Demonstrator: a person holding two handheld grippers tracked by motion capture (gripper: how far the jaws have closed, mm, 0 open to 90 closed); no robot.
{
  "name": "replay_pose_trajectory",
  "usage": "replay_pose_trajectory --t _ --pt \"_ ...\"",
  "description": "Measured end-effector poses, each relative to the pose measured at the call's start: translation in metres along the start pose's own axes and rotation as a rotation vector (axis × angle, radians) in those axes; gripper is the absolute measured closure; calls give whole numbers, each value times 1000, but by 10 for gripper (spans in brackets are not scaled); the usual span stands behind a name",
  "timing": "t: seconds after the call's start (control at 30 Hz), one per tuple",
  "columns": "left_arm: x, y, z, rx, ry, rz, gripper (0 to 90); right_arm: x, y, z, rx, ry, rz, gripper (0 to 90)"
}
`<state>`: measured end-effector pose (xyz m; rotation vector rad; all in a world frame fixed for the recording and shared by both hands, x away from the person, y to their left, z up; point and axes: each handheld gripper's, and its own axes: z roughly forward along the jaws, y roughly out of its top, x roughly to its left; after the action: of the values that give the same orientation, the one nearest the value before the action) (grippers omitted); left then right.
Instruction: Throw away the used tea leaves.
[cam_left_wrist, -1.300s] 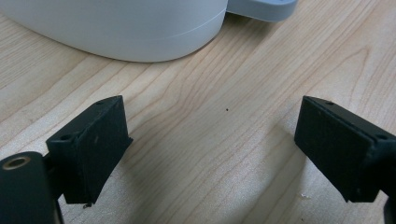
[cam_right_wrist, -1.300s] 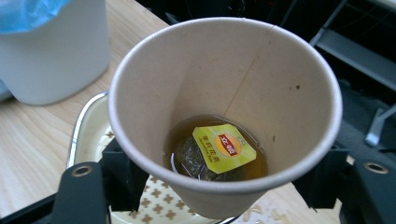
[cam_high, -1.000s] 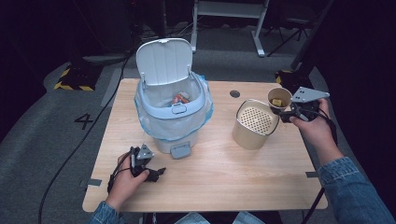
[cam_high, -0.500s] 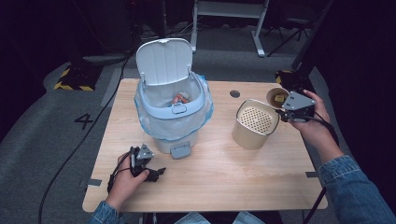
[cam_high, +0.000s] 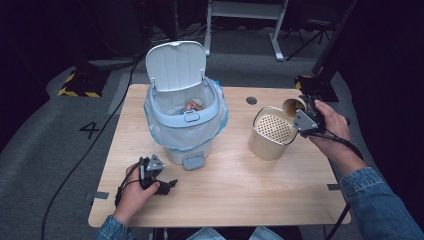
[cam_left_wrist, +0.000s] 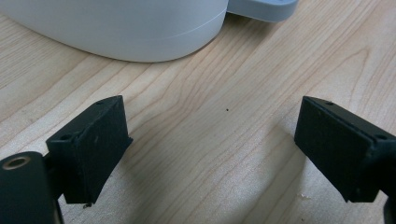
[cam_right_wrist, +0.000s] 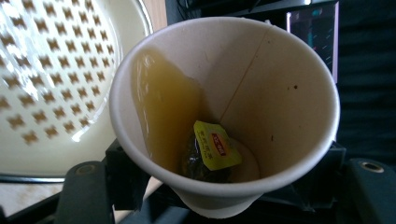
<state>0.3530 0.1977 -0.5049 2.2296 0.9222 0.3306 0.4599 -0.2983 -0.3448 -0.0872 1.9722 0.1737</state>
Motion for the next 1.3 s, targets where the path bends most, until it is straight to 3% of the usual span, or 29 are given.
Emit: replay_pose_trajectory --t 0.07,0.1,0.17,0.23,0.27,0.33,0.37,0.47,0.5,0.6,0.63,0.67,0.7,0.73,0.77,0.8,0.83,0.87,1.03,1.1,1.3 --pt "0 0 0 0 0 0 102 4 4 0 23 -25 -61 325" --pt "0 0 0 0 0 0 103 7 6 2 40 -50 -132 325" --pt "0 0 0 0 0 0 102 9 8 1 54 -60 -153 326" --pt "0 0 0 0 0 0 102 15 12 2 85 -105 -259 327" --pt "0 0 0 0 0 0 103 15 12 2 85 -105 -259 327" --pt "0 0 0 0 0 0 102 18 16 2 95 -138 -328 329" --pt "0 0 0 0 0 0 103 18 16 2 95 -138 -328 329" --pt "0 0 0 0 0 0 102 22 19 2 138 -204 -451 331" --pt "0 0 0 0 0 0 103 22 19 2 138 -204 -451 331" --pt "0 0 0 0 0 0 103 27 23 1 185 -279 -603 332" --pt "0 0 0 0 0 0 103 27 23 1 185 -279 -603 332" --pt "0 0 0 0 0 0 103 30 25 0 199 -308 -673 332" --pt "0 0 0 0 0 0 103 30 25 0 199 -308 -673 332" --pt "0 0 0 0 0 0 102 33 27 1 212 -334 -749 332" --pt "0 0 0 0 0 0 102 33 27 1 212 -334 -749 332" --pt "0 0 0 0 0 0 102 35 28 1 223 -344 -785 332" --pt "0 0 0 1 1 0 102 39 28 1 246 -372 -854 332" --pt "0 0 0 0 0 0 102 39 28 1 246 -372 -854 332" --pt "0 0 0 0 0 0 102 44 34 1 276 -420 -992 334" --pt "0 0 0 1 1 1 102 44 35 2 279 -425 -1010 335" --pt "0 0 0 1 1 0 102 42 36 0 276 -426 -1001 334"
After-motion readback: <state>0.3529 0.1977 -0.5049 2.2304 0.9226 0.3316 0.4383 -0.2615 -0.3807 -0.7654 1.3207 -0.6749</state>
